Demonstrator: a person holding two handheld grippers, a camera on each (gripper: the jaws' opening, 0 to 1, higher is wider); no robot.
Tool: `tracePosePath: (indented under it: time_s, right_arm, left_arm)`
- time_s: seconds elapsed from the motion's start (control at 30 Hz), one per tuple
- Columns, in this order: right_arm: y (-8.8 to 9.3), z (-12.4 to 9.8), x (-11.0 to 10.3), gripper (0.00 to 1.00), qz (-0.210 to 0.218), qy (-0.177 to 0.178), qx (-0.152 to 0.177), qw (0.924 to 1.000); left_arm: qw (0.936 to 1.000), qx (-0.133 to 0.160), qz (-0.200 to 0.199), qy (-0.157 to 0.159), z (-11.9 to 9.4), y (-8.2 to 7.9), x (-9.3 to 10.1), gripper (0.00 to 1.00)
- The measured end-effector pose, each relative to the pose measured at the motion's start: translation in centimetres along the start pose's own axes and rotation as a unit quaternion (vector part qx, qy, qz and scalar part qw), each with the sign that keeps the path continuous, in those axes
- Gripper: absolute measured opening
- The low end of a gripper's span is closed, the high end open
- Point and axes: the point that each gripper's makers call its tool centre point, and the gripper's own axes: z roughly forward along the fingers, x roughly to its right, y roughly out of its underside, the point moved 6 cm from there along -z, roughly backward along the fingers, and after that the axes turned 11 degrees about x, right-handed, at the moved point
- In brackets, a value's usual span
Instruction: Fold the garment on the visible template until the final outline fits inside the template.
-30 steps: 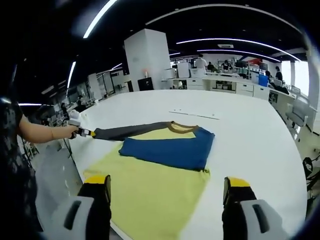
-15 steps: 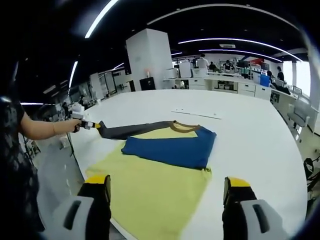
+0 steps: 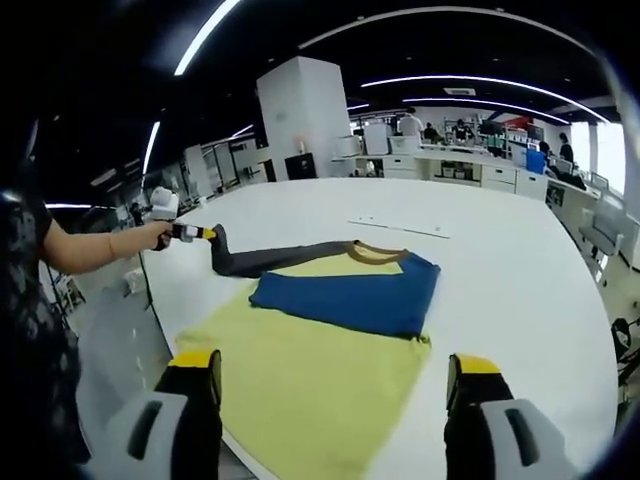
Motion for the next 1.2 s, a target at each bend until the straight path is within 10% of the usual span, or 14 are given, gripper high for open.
tracePosePath:
  time_s: [0.77, 1.2]
  right_arm:
    - [1.1, 0.8, -1.0, 0.94, 0.004, -0.023, -0.007, 0.9997]
    - [1.5, 0.4, -1.1, 0.94, 0.008, -0.022, -0.009, 0.9997]
  left_arm:
    - [0.9927, 0.038, 0.042, 0.107, 0.6, -5.3, 9.0, 0.00]
    - [0.9841, 0.041, 0.061, 0.162, 1.0, -5.7, 14.5, 0.00]
